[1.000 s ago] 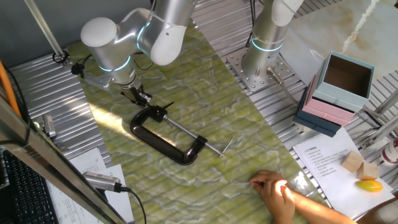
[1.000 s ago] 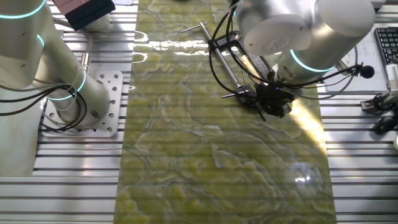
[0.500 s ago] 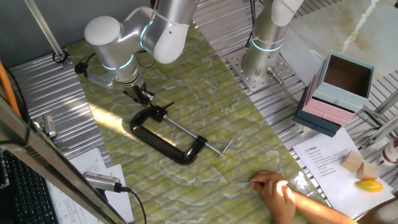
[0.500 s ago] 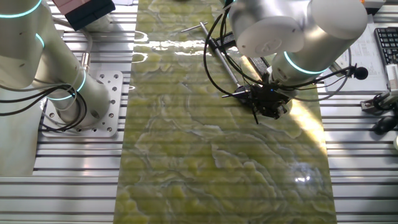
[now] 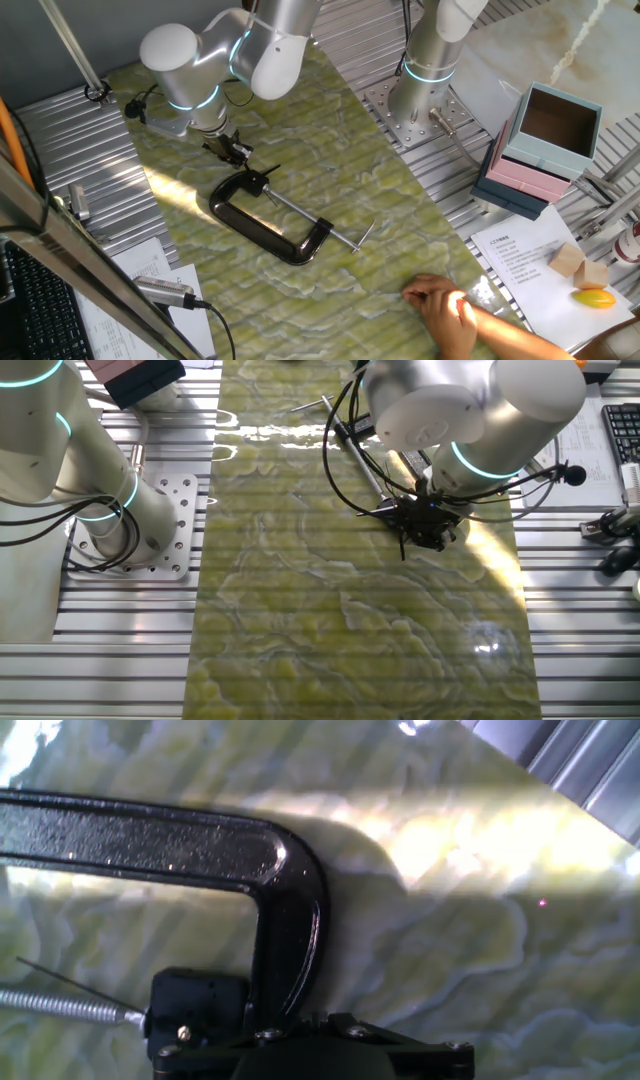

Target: Turn the hands of a clock

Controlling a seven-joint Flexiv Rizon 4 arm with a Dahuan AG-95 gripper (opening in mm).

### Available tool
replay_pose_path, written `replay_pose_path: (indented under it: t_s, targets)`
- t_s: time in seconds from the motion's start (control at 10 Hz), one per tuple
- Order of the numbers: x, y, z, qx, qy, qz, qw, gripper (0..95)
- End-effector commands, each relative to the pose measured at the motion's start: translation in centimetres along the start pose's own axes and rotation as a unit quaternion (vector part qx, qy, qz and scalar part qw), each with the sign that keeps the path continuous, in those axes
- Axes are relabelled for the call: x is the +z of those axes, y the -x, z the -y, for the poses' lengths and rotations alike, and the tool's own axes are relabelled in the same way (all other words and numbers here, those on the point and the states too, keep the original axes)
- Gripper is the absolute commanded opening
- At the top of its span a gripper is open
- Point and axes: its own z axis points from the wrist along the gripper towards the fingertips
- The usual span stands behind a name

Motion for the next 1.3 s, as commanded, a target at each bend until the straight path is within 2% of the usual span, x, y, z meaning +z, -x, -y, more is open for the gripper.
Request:
replay_pose_path:
  t_s: [0.1,1.3]
  targets:
    - [0.1,-0.2,-0.1,0.000,0.001,0.000,1.0000,0.0]
    - [0.2,-1.4,-1.0,-0.002,0.004,-0.003,1.0000,0.0]
